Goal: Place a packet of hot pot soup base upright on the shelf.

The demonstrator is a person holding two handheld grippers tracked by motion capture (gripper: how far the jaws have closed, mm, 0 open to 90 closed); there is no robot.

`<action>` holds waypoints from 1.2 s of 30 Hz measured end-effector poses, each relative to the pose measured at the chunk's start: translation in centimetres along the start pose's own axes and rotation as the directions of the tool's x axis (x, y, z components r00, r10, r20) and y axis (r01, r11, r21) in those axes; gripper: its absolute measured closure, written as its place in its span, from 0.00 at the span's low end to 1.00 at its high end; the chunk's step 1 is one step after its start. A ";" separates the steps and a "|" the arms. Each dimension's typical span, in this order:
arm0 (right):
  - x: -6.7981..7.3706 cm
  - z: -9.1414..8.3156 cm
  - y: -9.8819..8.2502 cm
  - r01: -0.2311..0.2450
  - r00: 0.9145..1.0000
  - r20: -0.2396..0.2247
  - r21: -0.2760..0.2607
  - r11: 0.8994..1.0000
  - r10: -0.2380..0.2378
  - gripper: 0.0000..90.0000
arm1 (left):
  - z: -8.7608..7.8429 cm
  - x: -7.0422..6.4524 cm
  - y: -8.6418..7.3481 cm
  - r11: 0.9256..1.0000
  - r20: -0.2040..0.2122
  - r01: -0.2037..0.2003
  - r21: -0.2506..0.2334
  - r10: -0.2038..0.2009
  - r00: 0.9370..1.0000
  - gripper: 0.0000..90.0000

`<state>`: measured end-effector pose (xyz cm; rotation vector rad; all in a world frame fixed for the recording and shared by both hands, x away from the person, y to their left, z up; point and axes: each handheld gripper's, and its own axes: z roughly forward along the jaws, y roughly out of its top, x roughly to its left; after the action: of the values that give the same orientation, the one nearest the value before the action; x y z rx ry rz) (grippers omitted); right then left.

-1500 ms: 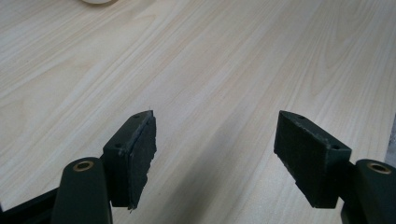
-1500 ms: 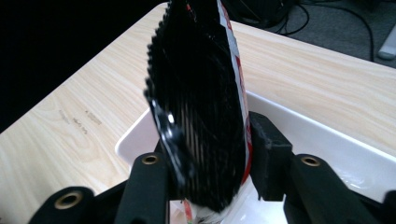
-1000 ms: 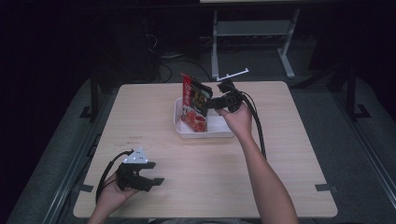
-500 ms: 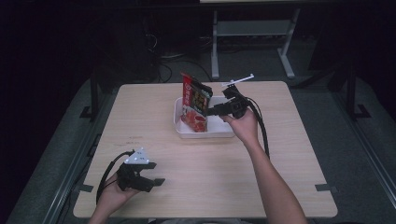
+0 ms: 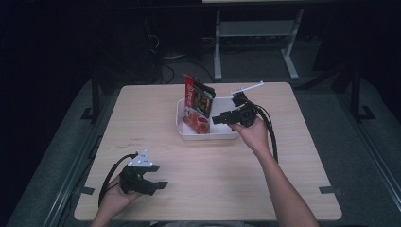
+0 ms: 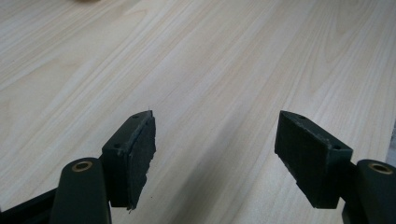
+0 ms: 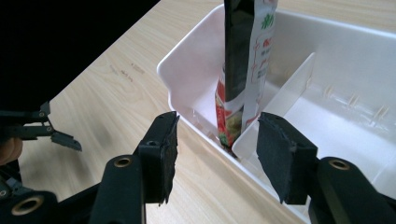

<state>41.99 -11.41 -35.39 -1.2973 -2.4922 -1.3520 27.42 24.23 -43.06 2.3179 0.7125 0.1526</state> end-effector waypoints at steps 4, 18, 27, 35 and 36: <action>0.1 -0.4 -0.7 0.000 1.000 -0.014 0.002 1.000 0.000 0.51 | 0.0 0.0 0.0 1.000 0.002 0.001 0.000 -0.001 1.000 0.32; -0.2 -1.1 -3.0 -0.006 0.999 -0.046 0.003 1.000 0.007 0.49 | 0.3 -0.1 0.1 1.000 -0.003 -0.006 0.011 0.006 1.000 0.32; 0.1 -1.8 -4.5 0.007 0.998 -0.064 0.011 1.000 -0.007 0.47 | 0.5 -0.3 0.2 1.000 -0.003 -0.016 0.020 0.016 1.000 0.32; 0.3 -2.6 -6.4 0.015 0.997 -0.070 0.030 0.999 -0.013 0.46 | 0.7 -0.4 0.2 1.000 -0.004 -0.018 0.024 0.018 1.000 0.31; 0.3 -2.8 -6.9 0.013 0.997 -0.077 0.028 1.000 -0.010 0.45 | 0.7 -0.5 0.2 1.000 -0.004 -0.017 0.023 0.018 1.000 0.31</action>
<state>36.21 -15.11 -38.22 -1.2038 -2.4626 -1.3374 27.34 23.45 -43.39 2.3471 0.6998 0.1585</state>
